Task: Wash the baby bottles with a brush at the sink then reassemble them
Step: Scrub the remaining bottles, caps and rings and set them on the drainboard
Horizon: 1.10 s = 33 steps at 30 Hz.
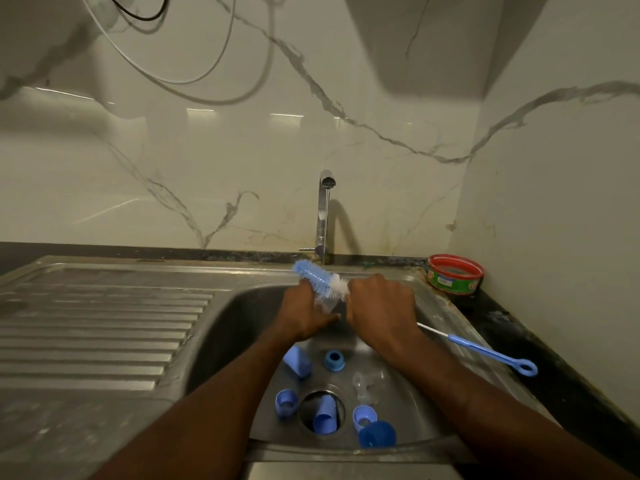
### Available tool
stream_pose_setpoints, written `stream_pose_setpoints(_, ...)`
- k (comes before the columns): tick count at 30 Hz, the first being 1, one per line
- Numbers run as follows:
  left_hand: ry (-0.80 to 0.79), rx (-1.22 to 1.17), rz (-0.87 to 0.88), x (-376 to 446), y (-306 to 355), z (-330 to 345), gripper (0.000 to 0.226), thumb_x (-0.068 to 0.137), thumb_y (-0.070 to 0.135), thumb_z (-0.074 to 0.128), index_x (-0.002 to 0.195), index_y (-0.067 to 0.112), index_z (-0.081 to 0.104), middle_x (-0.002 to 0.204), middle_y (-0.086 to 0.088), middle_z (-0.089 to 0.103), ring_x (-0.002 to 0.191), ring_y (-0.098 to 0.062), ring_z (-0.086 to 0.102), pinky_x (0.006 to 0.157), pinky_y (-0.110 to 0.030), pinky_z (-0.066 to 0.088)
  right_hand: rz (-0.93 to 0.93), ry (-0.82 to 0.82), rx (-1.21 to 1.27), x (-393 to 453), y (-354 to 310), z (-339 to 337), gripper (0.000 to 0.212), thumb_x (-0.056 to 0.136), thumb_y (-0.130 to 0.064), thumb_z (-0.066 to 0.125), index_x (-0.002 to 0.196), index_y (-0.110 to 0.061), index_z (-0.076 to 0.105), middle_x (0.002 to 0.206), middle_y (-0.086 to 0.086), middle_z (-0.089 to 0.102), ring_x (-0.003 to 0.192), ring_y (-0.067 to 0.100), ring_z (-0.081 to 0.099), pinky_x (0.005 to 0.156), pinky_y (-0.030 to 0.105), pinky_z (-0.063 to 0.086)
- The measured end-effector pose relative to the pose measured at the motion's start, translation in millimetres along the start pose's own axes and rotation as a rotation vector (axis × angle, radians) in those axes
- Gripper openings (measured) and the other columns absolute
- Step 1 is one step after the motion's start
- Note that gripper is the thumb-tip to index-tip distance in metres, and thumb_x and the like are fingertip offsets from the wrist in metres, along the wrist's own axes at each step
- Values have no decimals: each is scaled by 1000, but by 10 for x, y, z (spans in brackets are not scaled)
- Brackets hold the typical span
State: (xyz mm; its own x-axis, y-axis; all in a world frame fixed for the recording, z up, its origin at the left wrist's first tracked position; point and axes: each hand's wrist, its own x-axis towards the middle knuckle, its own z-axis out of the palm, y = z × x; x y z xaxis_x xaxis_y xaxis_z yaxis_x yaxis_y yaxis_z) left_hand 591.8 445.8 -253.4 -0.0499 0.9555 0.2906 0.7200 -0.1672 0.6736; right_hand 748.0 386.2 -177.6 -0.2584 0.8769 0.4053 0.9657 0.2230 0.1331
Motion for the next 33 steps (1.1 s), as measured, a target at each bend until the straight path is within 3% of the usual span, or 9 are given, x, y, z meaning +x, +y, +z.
stream_pose_setpoints(4,47,-56,82,-31,55,9,54,88,23,77,135,11,53,127,-4,59,118,-17,57,104,-30,44,17,30,-5,58,-22,-11,26,96,-35,61,119,-24,68,110,2,69,98,22,68,69,31,39)
stream_pose_setpoints(10,20,-10,10,0,-89,-33,35,95,26,69,125,11,60,117,-3,63,109,-13,59,97,-27,45,10,-7,-36,-52,43,20,33,92,-38,67,121,-22,66,107,4,68,93,21,66,69,31,42)
stream_pose_setpoints(13,9,73,-10,-4,-70,-3,51,84,33,81,126,14,58,116,4,61,112,-13,60,97,-27,46,35,-62,-34,6,79,45,36,94,-38,65,126,-20,64,112,5,67,96,21,65,70,31,40)
stream_pose_setpoints(17,23,69,-59,40,94,83,53,84,30,81,127,12,56,122,-8,65,111,-21,62,100,-37,50,100,-198,61,175,32,65,38,96,-35,67,129,-15,62,122,5,66,107,20,64,85,32,48)
stream_pose_setpoints(20,71,63,-7,15,45,83,55,83,34,81,129,16,56,122,-4,64,112,-18,62,101,-40,51,38,-65,48,114,66,6,33,94,-37,65,122,-20,66,111,3,68,96,19,65,72,30,43)
stream_pose_setpoints(24,173,25,-119,11,-127,-40,66,84,44,79,134,12,50,125,-5,61,113,-20,60,97,-33,49,36,-10,46,-19,111,19,36,93,-45,64,122,-22,66,104,2,68,78,16,52,67,30,38)
stream_pose_setpoints(29,-41,-70,79,-56,-47,-43,49,93,41,69,134,16,56,130,1,61,117,-12,58,98,-23,41,60,-23,94,38,91,68,38,94,-48,61,123,-24,66,108,1,68,87,18,60,69,30,38)
stream_pose_setpoints(33,-136,-183,144,-70,-72,-57,84,76,72,68,141,22,51,137,2,59,122,-8,58,107,-35,48,125,14,154,141,200,101,49,93,-65,50,122,-28,66,110,0,69,96,20,64,72,32,41)
